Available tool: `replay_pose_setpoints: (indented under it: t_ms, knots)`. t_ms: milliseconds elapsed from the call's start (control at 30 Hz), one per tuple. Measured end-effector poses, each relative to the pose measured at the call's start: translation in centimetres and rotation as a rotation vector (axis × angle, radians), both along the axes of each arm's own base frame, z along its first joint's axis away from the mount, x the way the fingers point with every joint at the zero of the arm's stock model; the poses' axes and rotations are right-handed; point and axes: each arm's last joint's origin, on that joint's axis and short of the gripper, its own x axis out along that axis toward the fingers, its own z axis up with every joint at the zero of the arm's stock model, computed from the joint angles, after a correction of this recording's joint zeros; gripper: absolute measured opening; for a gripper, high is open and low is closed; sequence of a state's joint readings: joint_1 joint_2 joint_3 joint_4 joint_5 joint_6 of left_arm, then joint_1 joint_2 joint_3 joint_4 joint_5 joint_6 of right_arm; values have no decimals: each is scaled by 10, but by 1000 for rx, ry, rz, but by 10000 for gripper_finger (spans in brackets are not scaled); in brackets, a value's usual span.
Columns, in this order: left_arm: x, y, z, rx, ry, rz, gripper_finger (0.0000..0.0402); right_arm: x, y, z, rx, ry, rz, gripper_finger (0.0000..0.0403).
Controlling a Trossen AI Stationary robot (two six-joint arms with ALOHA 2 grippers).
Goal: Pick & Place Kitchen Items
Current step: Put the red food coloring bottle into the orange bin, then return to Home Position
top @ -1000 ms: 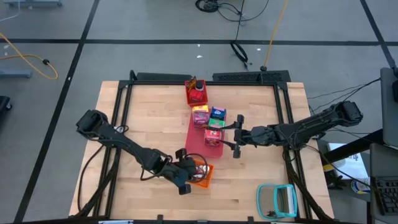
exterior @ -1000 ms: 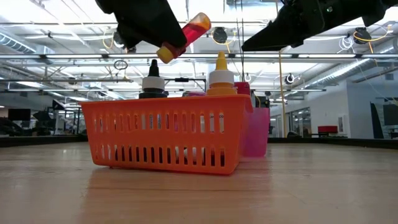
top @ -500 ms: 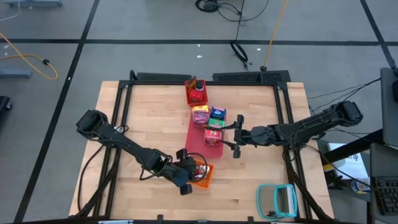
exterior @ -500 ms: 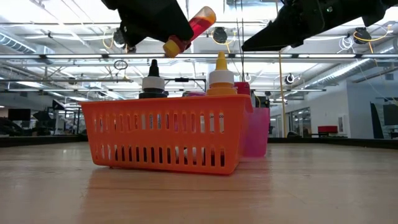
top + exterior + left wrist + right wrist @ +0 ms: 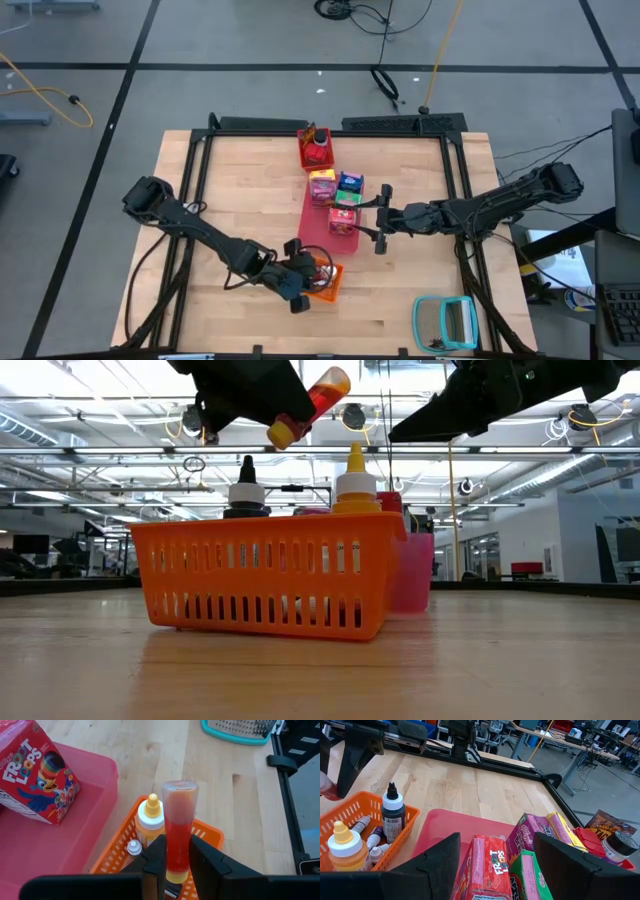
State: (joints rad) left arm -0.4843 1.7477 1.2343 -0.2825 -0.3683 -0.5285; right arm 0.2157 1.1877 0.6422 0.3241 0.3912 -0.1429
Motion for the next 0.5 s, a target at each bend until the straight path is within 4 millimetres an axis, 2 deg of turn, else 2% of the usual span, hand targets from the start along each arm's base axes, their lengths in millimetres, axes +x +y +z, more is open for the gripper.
replay_pose_setpoints:
  t_ms: [167,500]
  knots:
    - [0,0,0,-2,0,3,88,0,0,0,0,0,0,242]
    - [0,1,0,33,-10,9,188,0,0,0,0,0,0,242]
